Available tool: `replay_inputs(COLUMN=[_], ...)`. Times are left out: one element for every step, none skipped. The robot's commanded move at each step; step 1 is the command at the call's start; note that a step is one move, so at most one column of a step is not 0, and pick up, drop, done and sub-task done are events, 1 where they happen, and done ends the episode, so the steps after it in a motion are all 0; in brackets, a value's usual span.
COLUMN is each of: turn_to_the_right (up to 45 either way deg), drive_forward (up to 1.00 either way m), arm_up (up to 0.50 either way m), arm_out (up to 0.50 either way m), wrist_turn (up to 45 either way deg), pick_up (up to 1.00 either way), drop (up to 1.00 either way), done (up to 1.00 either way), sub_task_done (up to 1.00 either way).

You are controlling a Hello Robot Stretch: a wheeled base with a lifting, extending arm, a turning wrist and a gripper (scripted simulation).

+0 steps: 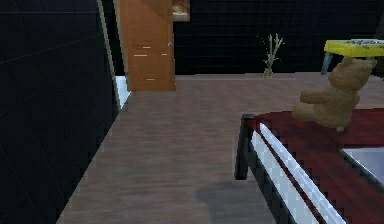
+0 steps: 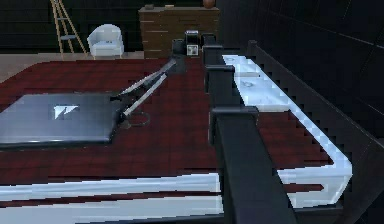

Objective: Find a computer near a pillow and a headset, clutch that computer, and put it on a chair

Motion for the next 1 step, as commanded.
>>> replay_inputs(turn_to_the_right=[0.0], drive_forward=[0.00], arm_up=[0.00], arm_out=[0.00], wrist_turn=[-15.0], pick_up=[0.00], drop=[0.00], done=[0.00], sub_task_done=[0.00])
